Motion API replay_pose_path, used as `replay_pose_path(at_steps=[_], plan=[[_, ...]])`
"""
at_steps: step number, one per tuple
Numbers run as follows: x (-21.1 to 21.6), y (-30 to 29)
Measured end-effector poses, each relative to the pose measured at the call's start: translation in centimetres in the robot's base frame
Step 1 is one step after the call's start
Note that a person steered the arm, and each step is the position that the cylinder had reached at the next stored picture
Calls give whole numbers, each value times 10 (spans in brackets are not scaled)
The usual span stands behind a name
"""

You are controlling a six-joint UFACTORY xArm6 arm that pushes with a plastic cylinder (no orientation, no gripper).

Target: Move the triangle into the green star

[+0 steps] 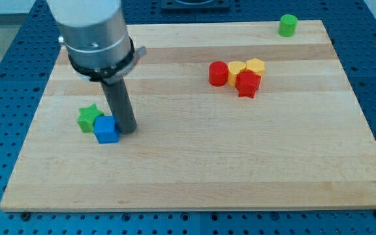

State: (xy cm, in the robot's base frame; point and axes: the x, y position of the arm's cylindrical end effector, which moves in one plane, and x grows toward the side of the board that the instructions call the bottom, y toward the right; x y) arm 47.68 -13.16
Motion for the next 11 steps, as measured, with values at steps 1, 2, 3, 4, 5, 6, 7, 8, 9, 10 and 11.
replay_pose_path(at_steps=[1,2,3,4,5,6,7,8,9,10,11], plan=[[-13,-9],[-52,-8],[-124,-7],[-190,-2],[-255,-16],[-285,-31],[-286,-34],[-286,-40],[-286,-44],[-285,-57],[-267,-52]])
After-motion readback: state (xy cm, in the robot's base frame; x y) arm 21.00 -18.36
